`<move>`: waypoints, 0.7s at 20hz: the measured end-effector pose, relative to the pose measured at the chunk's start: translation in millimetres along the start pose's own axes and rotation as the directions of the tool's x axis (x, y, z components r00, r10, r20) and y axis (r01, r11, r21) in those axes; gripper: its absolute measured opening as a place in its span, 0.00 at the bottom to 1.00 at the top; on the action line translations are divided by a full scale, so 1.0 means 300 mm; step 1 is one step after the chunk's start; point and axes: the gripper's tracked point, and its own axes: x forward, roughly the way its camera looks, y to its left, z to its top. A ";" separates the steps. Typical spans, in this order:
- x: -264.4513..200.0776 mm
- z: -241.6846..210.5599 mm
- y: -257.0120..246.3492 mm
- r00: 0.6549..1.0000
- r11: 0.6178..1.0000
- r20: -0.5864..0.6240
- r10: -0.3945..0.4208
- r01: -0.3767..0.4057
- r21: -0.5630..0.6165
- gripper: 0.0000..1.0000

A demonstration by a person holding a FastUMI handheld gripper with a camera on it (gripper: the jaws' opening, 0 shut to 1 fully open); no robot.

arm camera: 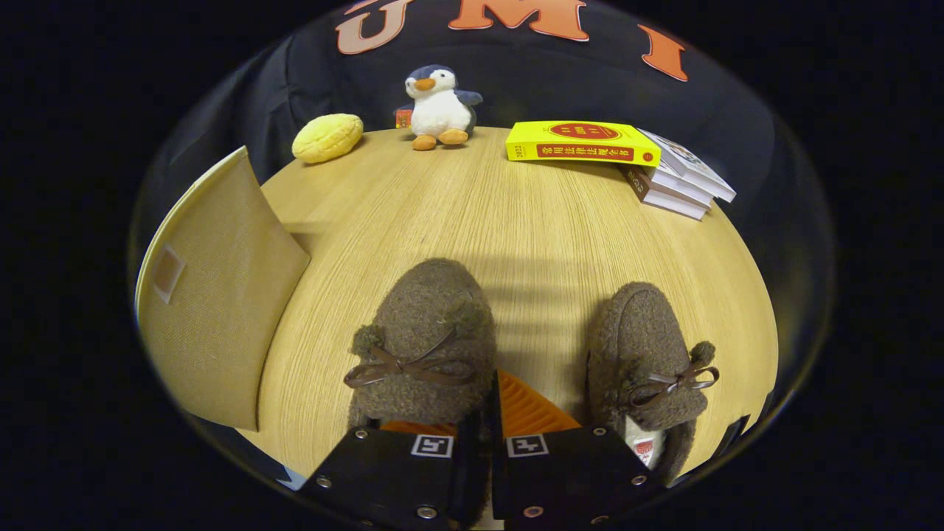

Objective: Open the storage box then place both shoes into the box .Put the left shoe in first, then the right shoe, with the right side of both shoes facing outward in a uniform manner.

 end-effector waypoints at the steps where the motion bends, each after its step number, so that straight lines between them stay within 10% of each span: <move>1: 0.003 0.003 0.000 1.000 1.000 -0.004 0.001 -0.001 0.007 0.11; 14: -0.233 0.141 0.080 0.997 0.981 0.025 0.068 -0.071 0.181 0.04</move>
